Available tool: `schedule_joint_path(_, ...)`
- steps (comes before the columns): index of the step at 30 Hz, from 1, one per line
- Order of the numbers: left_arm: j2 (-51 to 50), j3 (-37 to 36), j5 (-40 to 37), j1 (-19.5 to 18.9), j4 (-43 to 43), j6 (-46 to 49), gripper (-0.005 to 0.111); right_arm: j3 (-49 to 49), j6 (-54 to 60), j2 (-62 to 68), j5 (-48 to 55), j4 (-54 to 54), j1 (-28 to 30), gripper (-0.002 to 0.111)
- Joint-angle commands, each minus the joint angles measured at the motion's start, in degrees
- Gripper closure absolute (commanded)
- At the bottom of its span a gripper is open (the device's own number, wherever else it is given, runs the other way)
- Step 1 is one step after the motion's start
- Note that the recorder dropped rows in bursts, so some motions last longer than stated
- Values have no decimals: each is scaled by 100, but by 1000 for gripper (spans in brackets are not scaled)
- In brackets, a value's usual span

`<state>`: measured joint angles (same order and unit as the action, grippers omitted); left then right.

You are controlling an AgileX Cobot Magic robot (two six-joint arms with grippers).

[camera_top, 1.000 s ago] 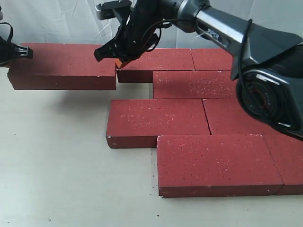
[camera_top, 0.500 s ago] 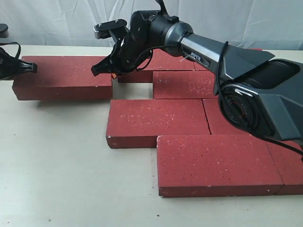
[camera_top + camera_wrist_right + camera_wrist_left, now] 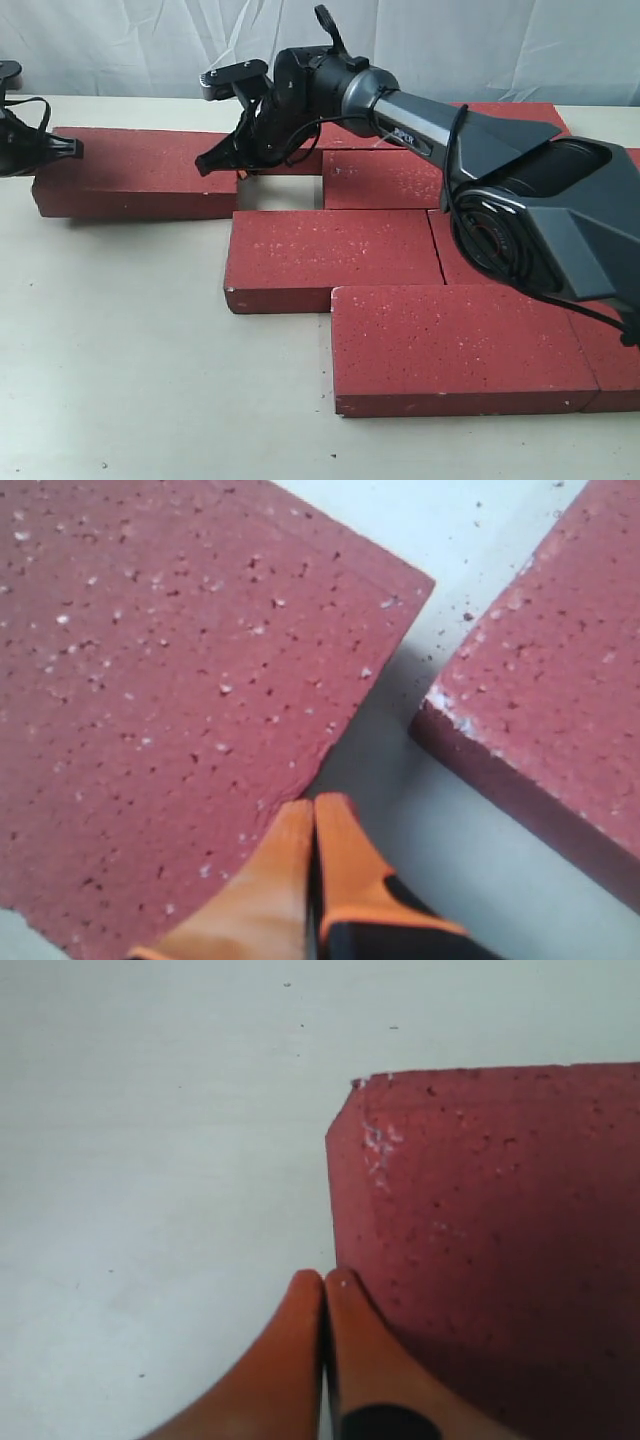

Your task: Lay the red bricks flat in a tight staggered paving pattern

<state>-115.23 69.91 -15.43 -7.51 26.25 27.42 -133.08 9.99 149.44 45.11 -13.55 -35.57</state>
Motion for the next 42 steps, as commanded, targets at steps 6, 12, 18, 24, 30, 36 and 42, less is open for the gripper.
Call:
schedule_joint_path(6,-6,-21,-81,-30,206,-29,107,-23,-539,-119,207,431,-154,109)
schedule_joint_path(12,-6,-21,-123,-448,231,-52,107,-35,-742,-251,446,923,-154,109)
schedule_joint_path(18,-6,-21,-185,-625,285,-52,107,-35,-921,-439,753,1171,-154,109)
schedule_joint_path(24,-30,-21,-109,-636,667,-30,107,1,-999,-905,1096,1470,-154,109)
schedule_joint_path(30,-457,202,-123,-615,789,21,107,1,-207,-945,1133,497,-154,109)
schedule_joint_path(36,-866,564,-186,-591,1070,21,107,1,-164,-907,1197,774,-154,109)
schedule_joint_path(42,-1044,880,-483,-591,1377,527,107,1,-565,-858,765,1198,-31,109)
